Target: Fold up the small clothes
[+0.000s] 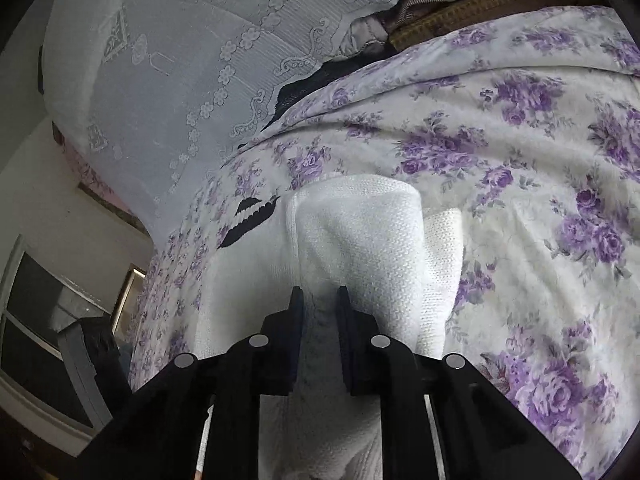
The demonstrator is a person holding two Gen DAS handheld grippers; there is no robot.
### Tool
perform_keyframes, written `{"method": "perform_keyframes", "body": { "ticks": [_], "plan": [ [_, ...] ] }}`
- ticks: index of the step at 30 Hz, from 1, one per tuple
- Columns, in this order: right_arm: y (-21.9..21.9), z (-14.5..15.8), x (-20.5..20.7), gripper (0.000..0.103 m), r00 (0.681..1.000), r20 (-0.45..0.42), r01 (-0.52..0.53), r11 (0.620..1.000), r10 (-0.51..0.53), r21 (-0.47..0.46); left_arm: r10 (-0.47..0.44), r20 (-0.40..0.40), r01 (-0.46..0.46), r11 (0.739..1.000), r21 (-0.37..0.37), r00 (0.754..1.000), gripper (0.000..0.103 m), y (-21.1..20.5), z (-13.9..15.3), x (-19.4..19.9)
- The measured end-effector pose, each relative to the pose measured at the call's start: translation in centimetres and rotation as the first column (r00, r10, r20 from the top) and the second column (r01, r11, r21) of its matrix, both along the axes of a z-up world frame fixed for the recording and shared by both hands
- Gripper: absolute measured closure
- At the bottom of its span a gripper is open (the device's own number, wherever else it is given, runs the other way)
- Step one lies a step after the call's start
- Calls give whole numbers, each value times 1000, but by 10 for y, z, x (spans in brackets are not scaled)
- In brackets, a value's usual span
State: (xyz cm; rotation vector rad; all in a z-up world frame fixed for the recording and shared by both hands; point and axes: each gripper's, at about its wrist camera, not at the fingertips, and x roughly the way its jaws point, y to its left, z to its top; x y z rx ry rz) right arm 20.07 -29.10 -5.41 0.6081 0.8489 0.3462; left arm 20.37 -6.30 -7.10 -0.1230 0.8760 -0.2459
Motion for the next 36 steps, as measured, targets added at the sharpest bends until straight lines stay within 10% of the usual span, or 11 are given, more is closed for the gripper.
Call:
{"method": "perform_keyframes", "body": {
  "ticks": [5, 10, 18, 36],
  "plan": [
    [36, 57, -15, 51, 991, 129, -24, 992, 41, -126, 32, 71, -34, 999, 24, 997, 4, 10, 25, -12],
    [62, 60, 15, 51, 992, 108, -50, 994, 61, -95, 137, 47, -135, 990, -43, 989, 4, 52, 30, -1],
    [64, 6, 34, 64, 997, 46, -50, 984, 59, -172, 163, 49, -168, 974, 149, 985, 4, 38, -2, 13],
    [43, 38, -68, 50, 981, 193, 64, 955, -7, -289, 68, 274, -127, 971, 205, 959, 7, 8, 34, -37]
  ]
}}
